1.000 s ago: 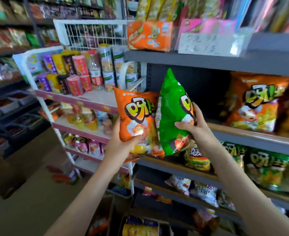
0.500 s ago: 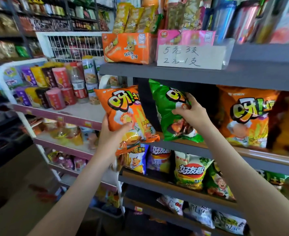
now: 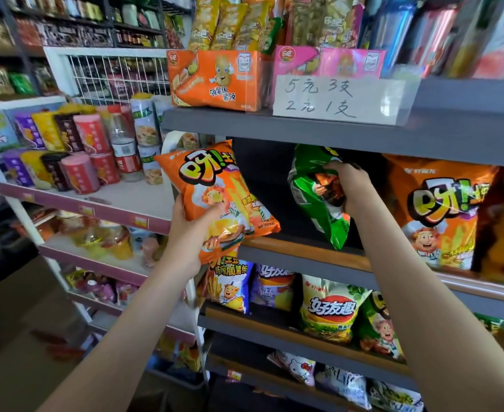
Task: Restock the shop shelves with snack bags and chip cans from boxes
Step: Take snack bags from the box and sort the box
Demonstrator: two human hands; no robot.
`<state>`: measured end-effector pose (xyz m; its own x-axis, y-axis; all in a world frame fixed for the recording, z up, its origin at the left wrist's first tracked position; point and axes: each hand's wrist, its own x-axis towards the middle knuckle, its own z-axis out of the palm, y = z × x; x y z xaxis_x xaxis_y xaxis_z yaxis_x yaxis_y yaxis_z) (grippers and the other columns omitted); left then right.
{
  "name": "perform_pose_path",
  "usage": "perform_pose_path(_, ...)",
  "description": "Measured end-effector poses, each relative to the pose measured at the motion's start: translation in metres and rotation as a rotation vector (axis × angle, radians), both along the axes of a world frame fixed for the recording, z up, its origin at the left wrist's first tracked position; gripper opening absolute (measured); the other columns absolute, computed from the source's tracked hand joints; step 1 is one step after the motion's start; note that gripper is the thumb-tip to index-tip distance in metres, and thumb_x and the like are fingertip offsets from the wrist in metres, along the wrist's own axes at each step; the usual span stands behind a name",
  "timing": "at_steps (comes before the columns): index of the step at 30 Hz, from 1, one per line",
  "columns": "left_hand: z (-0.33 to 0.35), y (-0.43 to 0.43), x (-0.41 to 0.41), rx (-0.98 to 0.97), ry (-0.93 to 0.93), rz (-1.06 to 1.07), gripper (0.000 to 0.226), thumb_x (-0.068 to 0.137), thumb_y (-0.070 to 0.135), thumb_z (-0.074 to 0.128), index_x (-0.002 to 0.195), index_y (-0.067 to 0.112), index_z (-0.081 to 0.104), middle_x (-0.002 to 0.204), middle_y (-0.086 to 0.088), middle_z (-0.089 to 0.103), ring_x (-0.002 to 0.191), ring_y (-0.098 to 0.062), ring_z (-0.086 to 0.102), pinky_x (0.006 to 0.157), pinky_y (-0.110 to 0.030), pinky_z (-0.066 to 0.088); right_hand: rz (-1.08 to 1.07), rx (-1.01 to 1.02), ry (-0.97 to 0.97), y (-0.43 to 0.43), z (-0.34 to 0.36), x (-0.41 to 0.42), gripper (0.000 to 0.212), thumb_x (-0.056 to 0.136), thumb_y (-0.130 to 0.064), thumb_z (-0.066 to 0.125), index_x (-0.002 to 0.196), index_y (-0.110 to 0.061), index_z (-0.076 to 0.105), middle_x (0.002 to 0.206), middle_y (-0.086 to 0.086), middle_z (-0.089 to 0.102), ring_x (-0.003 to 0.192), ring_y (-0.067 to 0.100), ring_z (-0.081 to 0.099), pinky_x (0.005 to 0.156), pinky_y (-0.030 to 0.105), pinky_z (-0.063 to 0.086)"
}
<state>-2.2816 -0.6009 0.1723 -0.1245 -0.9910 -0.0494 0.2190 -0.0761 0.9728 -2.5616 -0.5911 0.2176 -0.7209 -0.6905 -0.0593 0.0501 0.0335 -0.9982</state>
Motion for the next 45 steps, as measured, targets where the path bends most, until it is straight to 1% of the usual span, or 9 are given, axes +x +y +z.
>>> perform_pose_path(4, -0.002, -0.002, -0.005, 0.018, -0.013, -0.018, 0.068, 0.073, 0.033, 0.084, 0.131, 0.041, 0.050, 0.118, 0.008, 0.068, 0.102, -0.024, 0.069, 0.085, -0.051, 0.056, 0.011, -0.023, 0.053, 0.000, -0.001, 0.011, 0.090, 0.043, -0.046, 0.076, 0.130, -0.029, 0.056, 0.119, 0.006, 0.065, 0.106, 0.031, 0.063, 0.094, 0.049, 0.052)
perform_pose_path(7, -0.003, -0.001, -0.006, 0.033, 0.003, -0.011, 0.066, 0.076, 0.032, 0.082, 0.132, 0.039, 0.049, 0.115, 0.008, 0.068, 0.099, -0.021, 0.069, 0.074, -0.042, 0.059, 0.010, -0.043, 0.159, 0.020, 0.007, 0.038, 0.082, 0.069, -0.038, 0.074, 0.144, -0.029, 0.041, 0.127, -0.002, 0.057, 0.114, 0.022, 0.055, 0.098, 0.040, 0.047)
perform_pose_path(10, 0.000, 0.003, -0.007, 0.024, 0.025, 0.013, 0.059, 0.080, 0.028, 0.079, 0.128, 0.041, 0.049, 0.112, 0.010, 0.067, 0.095, -0.016, 0.068, 0.062, -0.032, 0.056, -0.016, -0.109, 0.308, 0.025, -0.001, 0.047, 0.070, 0.081, -0.028, 0.069, 0.145, -0.024, 0.040, 0.114, -0.006, 0.053, 0.109, 0.016, 0.050, 0.096, 0.035, 0.043)
perform_pose_path(13, 0.001, 0.005, -0.006, 0.010, 0.017, 0.018, 0.059, 0.081, 0.028, 0.078, 0.130, 0.040, 0.048, 0.113, 0.011, 0.066, 0.092, -0.011, 0.066, 0.059, -0.028, 0.052, -0.014, -0.088, 0.448, 0.027, -0.001, 0.058, 0.072, 0.077, -0.033, 0.068, 0.143, -0.030, 0.040, 0.121, 0.001, 0.057, 0.118, 0.024, 0.051, 0.099, 0.043, 0.045)
perform_pose_path(19, -0.001, 0.008, -0.004, -0.032, 0.008, 0.019, 0.065, 0.082, 0.027, 0.078, 0.136, 0.039, 0.043, 0.108, 0.016, 0.062, 0.085, -0.003, 0.061, 0.049, -0.019, 0.048, -0.047, 0.038, 0.802, 0.022, 0.006, 0.062, 0.065, 0.078, -0.042, 0.062, 0.137, -0.033, 0.037, 0.114, 0.012, 0.054, 0.110, 0.036, 0.047, 0.095, 0.051, 0.044)
perform_pose_path(24, -0.006, 0.001, -0.006, -0.079, 0.020, 0.043, 0.074, 0.076, 0.029, 0.083, 0.137, 0.041, 0.042, 0.127, 0.009, 0.061, 0.108, -0.017, 0.064, 0.073, -0.034, 0.057, -0.129, 0.068, 0.900, 0.014, -0.014, 0.049, 0.076, 0.087, -0.043, 0.062, 0.150, -0.029, 0.022, 0.126, 0.017, 0.047, 0.118, 0.040, 0.044, 0.100, 0.052, 0.038)
perform_pose_path(33, -0.010, -0.019, -0.027, -0.127, 0.030, 0.063, 0.077, 0.079, 0.025, 0.081, 0.141, 0.038, 0.039, 0.125, 0.011, 0.062, 0.110, -0.014, 0.063, 0.090, -0.042, 0.055, -0.212, 0.214, 0.843, -0.001, -0.049, 0.025, 0.082, 0.093, -0.042, 0.055, 0.153, -0.037, 0.000, 0.141, 0.026, 0.027, 0.130, 0.044, 0.027, 0.106, 0.056, 0.023)
perform_pose_path(39, -0.015, -0.036, -0.038, -0.215, -0.030, -0.008, 0.078, 0.075, 0.028, 0.083, 0.140, 0.038, 0.042, 0.123, 0.015, 0.065, 0.110, -0.011, 0.065, 0.092, -0.045, 0.055, 0.279, 0.561, 0.982, -0.006, -0.059, 0.010, 0.114, 0.070, -0.063, 0.072, 0.149, -0.047, -0.009, 0.157, 0.012, -0.008, 0.143, 0.038, -0.001, 0.113, 0.059, 0.012)
perform_pose_path(45, -0.017, -0.048, -0.044, -0.232, -0.026, 0.000, 0.075, 0.077, 0.025, 0.082, 0.139, 0.037, 0.043, 0.122, 0.014, 0.066, 0.108, -0.011, 0.066, 0.091, -0.043, 0.055, 0.382, 0.638, 1.040, -0.014, -0.053, -0.004, 0.125, 0.066, -0.064, 0.075, 0.146, -0.046, -0.021, 0.159, 0.007, -0.019, 0.144, 0.037, -0.006, 0.114, 0.059, 0.013)
